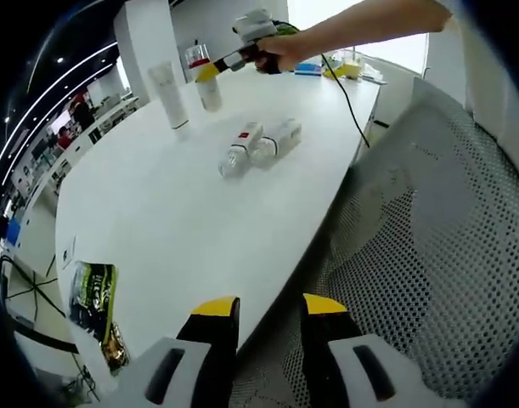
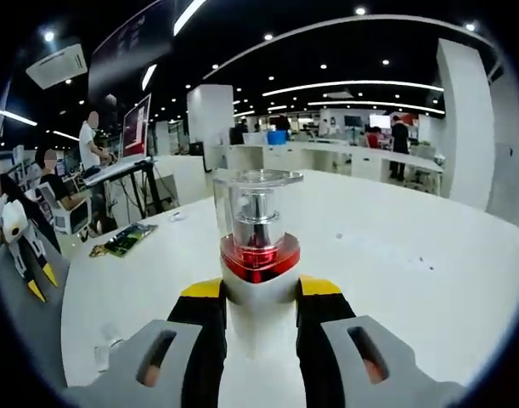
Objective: Arrange the skincare products in the storage area until every visible bottle or jar stands upright without overlapping.
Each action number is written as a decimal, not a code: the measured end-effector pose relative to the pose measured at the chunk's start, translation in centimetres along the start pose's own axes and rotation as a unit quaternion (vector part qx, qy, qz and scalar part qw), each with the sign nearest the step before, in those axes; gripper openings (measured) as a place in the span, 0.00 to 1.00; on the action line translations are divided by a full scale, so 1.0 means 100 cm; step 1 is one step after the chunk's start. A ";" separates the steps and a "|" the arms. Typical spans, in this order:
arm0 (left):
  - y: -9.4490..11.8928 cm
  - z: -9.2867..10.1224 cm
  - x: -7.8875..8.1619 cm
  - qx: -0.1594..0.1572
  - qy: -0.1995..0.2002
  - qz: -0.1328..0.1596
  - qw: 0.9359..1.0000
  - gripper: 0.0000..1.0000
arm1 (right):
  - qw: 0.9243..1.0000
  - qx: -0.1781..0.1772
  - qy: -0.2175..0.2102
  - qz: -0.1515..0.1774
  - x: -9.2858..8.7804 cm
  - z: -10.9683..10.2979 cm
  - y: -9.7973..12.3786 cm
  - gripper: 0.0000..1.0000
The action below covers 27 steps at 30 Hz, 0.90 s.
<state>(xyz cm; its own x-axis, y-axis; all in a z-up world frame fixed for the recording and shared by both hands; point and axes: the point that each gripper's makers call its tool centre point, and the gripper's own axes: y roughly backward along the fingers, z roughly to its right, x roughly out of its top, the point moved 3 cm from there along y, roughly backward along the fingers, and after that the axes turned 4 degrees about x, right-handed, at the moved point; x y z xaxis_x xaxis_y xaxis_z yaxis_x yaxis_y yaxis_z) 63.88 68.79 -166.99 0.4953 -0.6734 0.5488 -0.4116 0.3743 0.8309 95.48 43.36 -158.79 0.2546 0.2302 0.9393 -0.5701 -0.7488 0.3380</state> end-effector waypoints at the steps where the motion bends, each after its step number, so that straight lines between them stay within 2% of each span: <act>1: 0.000 0.000 0.000 -0.001 0.001 -0.001 1.000 0.29 | 1.000 0.001 0.001 -0.001 0.000 0.002 -0.002 0.28; 13: -0.002 0.001 -0.006 -0.006 0.001 -0.017 1.000 0.29 | 1.000 0.021 0.002 -0.003 -0.004 0.009 -0.016 0.28; 27: -0.003 0.003 -0.009 -0.013 0.005 -0.030 0.999 0.29 | 1.000 0.028 -0.007 -0.001 -0.009 0.019 -0.027 0.28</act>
<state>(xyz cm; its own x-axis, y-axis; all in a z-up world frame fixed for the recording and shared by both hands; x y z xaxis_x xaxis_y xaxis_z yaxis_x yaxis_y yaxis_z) 63.36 69.11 -167.80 0.5266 -0.6889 0.4981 -0.3609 0.3493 0.8647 98.28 43.94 -160.68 0.2666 0.2232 0.9376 -0.5250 -0.7822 0.3355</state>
